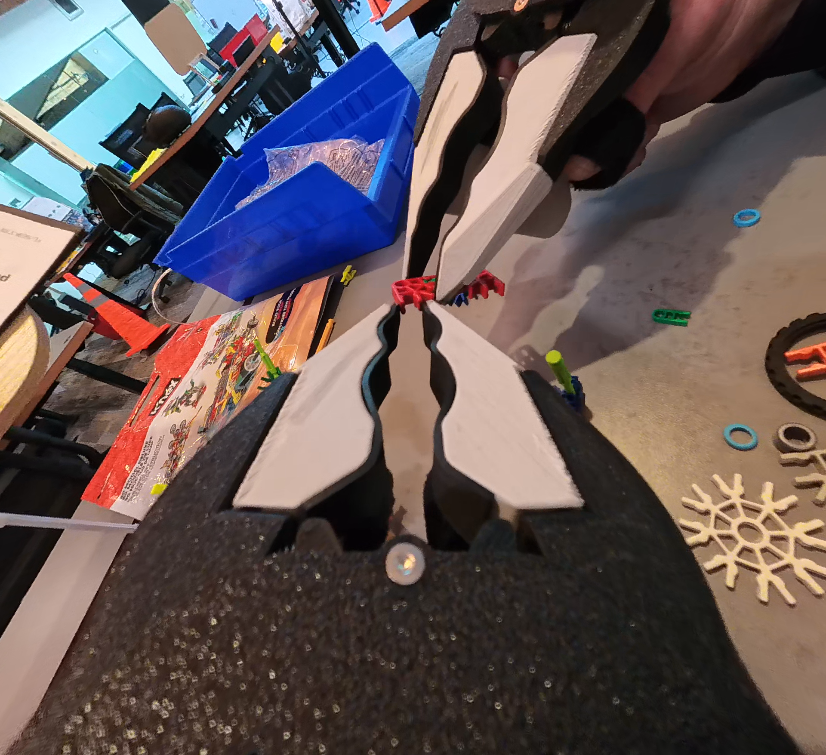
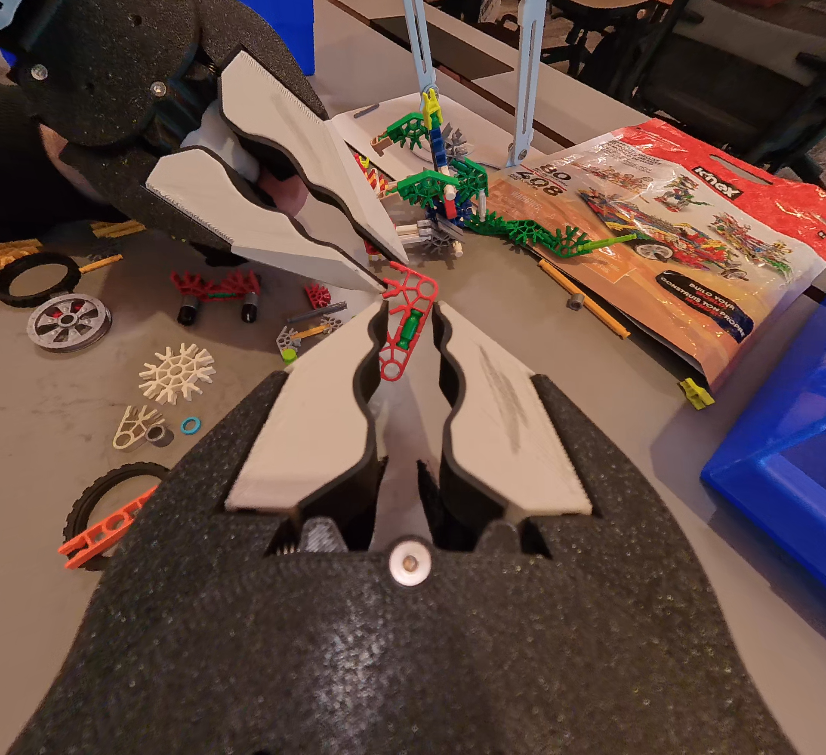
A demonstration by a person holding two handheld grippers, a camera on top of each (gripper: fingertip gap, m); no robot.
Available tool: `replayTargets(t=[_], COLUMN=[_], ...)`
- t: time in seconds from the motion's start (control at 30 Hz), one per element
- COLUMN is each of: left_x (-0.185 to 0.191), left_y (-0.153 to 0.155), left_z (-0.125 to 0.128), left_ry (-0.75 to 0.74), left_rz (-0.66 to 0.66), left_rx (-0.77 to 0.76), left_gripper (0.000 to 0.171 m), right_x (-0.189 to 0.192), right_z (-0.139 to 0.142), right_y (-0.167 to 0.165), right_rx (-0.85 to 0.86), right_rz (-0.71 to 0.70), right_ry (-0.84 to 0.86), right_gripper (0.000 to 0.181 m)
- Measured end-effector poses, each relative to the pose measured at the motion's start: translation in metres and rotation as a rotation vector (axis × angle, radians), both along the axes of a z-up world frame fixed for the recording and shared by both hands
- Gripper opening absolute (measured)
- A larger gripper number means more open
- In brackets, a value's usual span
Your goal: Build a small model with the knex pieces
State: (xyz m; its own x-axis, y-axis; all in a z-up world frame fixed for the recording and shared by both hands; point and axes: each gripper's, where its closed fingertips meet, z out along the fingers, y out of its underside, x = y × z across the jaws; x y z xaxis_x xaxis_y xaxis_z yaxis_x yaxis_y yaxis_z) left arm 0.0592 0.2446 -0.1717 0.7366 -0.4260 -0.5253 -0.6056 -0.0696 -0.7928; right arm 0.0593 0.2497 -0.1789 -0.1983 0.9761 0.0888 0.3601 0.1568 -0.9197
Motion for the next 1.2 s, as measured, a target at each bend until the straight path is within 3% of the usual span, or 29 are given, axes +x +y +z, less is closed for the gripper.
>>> replayTargets(t=[0.3, 0.67, 0.97, 1.2], left_x=[-0.001, 0.0, 0.009, 0.033], left_y=[-0.001, -0.006, -0.025, -0.041], left_z=[0.007, 0.02, 0.034, 0.029], left_ry=[-0.074, -0.271, -0.509, -0.566], left_rz=[-0.009, -0.067, -0.249, -0.403], left_rx=[0.007, -0.011, -0.087, -0.188], left_gripper=[0.007, 0.007, 0.007, 0.007], right_x=[0.002, 0.009, 0.029, 0.034], right_z=[0.007, 0.022, 0.047, 0.035], right_y=[-0.002, -0.005, -0.026, -0.059], right_rx=[-0.072, -0.19, -0.262, -0.192], right_rz=[0.023, 0.084, 0.283, 0.424], right_ry=[0.021, 0.069, 0.169, 0.126], right_gripper=[0.021, 0.028, 0.047, 0.055])
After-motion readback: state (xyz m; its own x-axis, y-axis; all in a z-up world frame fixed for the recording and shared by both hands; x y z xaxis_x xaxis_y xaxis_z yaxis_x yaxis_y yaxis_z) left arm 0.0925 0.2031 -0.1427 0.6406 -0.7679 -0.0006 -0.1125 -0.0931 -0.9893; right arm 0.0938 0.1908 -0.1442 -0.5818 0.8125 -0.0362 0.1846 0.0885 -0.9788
